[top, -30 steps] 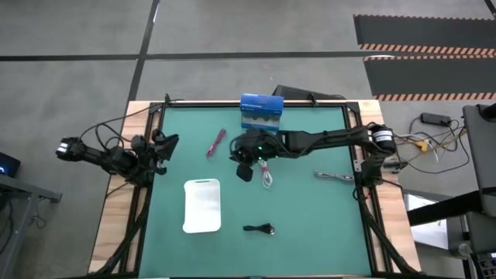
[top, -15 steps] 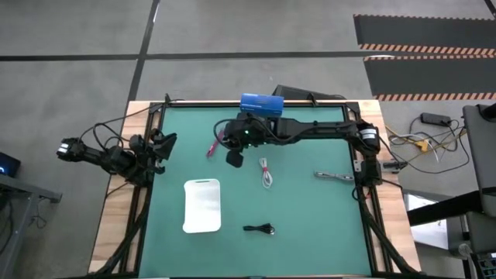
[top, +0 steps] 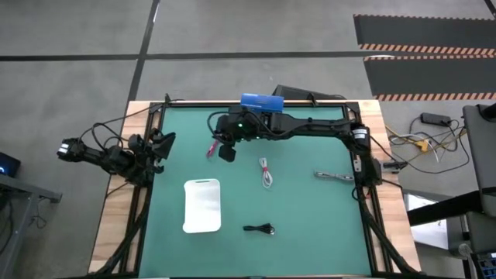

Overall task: Pick and place USB-C Cables
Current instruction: Put the pink charger cable into the white bin

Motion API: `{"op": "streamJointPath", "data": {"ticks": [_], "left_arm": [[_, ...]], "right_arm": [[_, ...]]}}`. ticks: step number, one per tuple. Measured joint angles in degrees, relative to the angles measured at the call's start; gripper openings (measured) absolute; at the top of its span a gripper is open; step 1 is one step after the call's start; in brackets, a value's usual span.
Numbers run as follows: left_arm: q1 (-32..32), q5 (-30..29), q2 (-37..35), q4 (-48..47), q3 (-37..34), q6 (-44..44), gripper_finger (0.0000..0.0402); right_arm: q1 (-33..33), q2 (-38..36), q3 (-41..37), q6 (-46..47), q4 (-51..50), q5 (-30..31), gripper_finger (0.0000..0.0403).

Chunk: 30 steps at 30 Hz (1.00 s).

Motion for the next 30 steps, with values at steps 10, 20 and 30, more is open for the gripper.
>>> {"op": "streamJointPath", "data": {"ticks": [10,20,30], "left_arm": [[0.00,-0.03,-0.11,0.18,0.00,0.00,0.0052],[0.00,-0.11,-0.05,0.99,0.00,2.75,0.0052],[0.04,-0.42,-0.11,1.93,0.00,4.48,0.0052]], "right_arm": [[-1.14,12.91,20.38,-11.87,-16.22,0.05,0.0063],[-5.93,18.05,20.95,-20.48,-15.97,0.04,0.0063],[-8.72,26.02,20.90,-21.76,-13.62,-0.07,0.0063]]}}
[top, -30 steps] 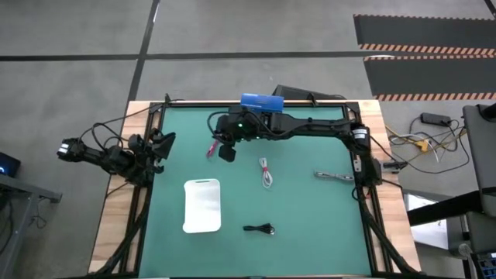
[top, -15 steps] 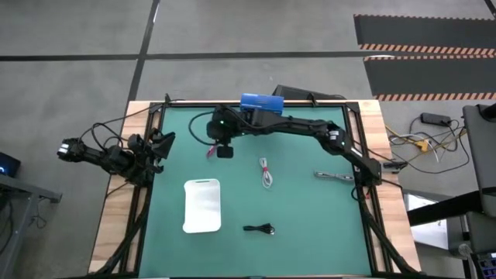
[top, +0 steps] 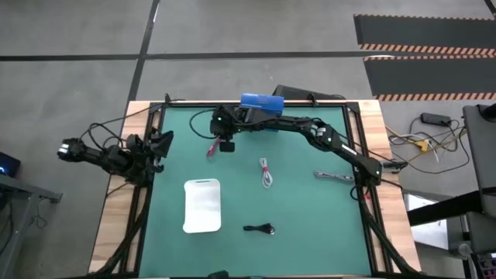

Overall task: Pick and place USB-C Cables
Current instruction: Put the pink charger cable into the white bin

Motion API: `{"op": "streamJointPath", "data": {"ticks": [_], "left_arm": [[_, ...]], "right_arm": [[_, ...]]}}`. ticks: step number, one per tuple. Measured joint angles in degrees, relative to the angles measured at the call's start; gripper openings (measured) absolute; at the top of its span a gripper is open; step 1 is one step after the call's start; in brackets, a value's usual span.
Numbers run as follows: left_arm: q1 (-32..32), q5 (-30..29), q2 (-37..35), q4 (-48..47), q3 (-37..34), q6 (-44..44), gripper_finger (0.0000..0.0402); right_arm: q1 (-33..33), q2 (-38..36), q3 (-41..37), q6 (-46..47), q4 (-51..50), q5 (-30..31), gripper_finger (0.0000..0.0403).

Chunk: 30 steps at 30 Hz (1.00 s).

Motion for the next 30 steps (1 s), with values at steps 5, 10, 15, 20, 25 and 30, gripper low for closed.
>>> {"op": "streamJointPath", "data": {"ticks": [5,10,15,20,25,30], "left_arm": [[0.00,-0.01,0.03,0.06,0.00,0.01,0.0052],[0.00,0.00,0.11,0.00,0.00,0.02,0.0052],[0.00,0.00,0.11,-0.02,-0.18,0.00,0.0052],[0.00,-0.01,0.09,-0.04,-0.37,0.00,0.0052],[0.00,0.00,0.11,-0.04,-0.39,0.00,0.0052],[0.00,0.00,0.09,-0.02,-0.42,-0.02,0.0052]], "right_arm": [[0.11,2.78,0.02,-1.17,1.68,0.03,0.0063],[0.15,3.73,0.00,-2.24,3.24,-0.59,0.0065],[0.55,3.82,0.01,-3.77,3.75,-3.37,0.0092],[1.09,3.83,-0.38,-4.19,6.42,-4.00,0.0139],[1.14,3.87,-1.80,-4.37,8.25,-5.43,0.0185],[1.11,3.87,-2.34,-4.95,8.11,-5.45,0.0215]]}}
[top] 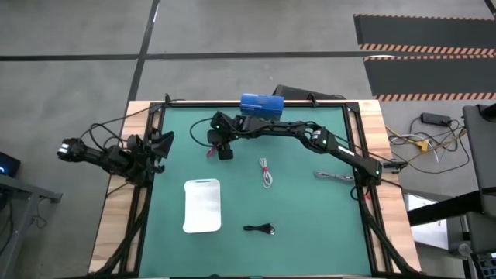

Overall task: Pick and place USB-C Cables
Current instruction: Put the pink charger cable into the white bin

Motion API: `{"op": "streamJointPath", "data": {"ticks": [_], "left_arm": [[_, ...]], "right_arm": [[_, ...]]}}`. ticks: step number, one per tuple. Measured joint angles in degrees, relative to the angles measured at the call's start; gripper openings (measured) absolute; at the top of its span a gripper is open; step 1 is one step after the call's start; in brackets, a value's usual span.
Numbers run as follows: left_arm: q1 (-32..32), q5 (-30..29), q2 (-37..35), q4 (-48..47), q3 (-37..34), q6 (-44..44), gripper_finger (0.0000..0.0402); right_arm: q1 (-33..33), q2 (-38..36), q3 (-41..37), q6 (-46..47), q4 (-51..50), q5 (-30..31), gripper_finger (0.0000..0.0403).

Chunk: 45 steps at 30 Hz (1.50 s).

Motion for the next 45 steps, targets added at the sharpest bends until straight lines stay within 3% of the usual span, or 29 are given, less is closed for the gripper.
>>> {"op": "streamJointPath", "data": {"ticks": [19,25,36,45], "left_arm": [[0.00,0.00,0.00,0.02,-0.04,0.00,0.0052],[0.00,-0.02,0.02,0.04,-0.04,0.00,0.0052],[0.01,-0.11,0.02,0.09,-0.04,0.00,0.0052],[0.02,-0.17,0.00,0.11,-0.05,0.00,0.0052]], "right_arm": [[-0.52,-0.13,-4.78,1.23,2.45,-0.54,0.0221],[-1.62,-0.13,-4.78,8.00,1.87,-6.54,0.0209],[-1.49,-0.13,-4.74,9.92,0.14,-8.13,0.0135],[-1.48,-0.14,-4.64,11.78,-2.22,-8.09,0.0023]]}}
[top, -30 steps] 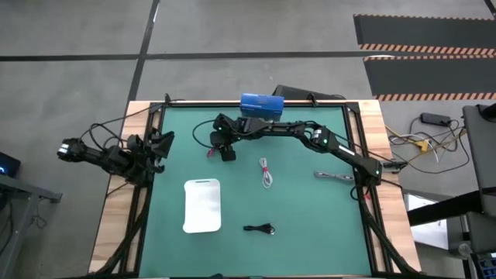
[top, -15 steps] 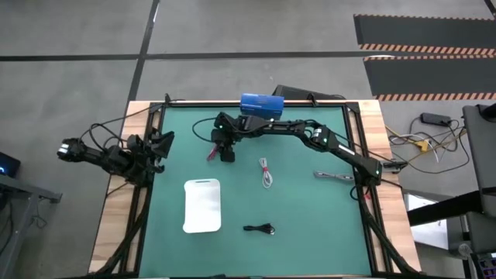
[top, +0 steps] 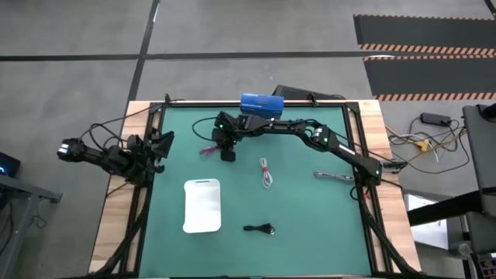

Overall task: Pick and place USB-C Cables
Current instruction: Put the pink charger cable into the white bin

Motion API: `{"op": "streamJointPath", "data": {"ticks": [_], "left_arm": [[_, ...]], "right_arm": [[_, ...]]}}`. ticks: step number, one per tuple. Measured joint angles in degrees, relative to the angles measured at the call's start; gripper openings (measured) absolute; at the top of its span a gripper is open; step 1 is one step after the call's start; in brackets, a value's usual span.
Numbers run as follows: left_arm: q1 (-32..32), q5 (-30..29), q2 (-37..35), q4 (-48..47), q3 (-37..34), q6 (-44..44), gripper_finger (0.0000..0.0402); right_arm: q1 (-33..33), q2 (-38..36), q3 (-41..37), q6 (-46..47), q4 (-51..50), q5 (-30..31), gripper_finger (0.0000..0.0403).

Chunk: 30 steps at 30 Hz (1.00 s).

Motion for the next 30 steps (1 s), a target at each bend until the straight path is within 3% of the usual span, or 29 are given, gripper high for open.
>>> {"op": "streamJointPath", "data": {"ticks": [15,30], "left_arm": [[0.00,-0.02,-0.01,0.00,-0.03,0.02,0.0052],[0.01,-0.02,-0.01,0.04,-0.03,0.00,0.0052]], "right_arm": [[0.15,-4.26,-0.26,7.39,-4.58,0.61,0.0009],[1.59,-7.86,-0.18,8.71,-5.47,0.82,0.0008]]}}
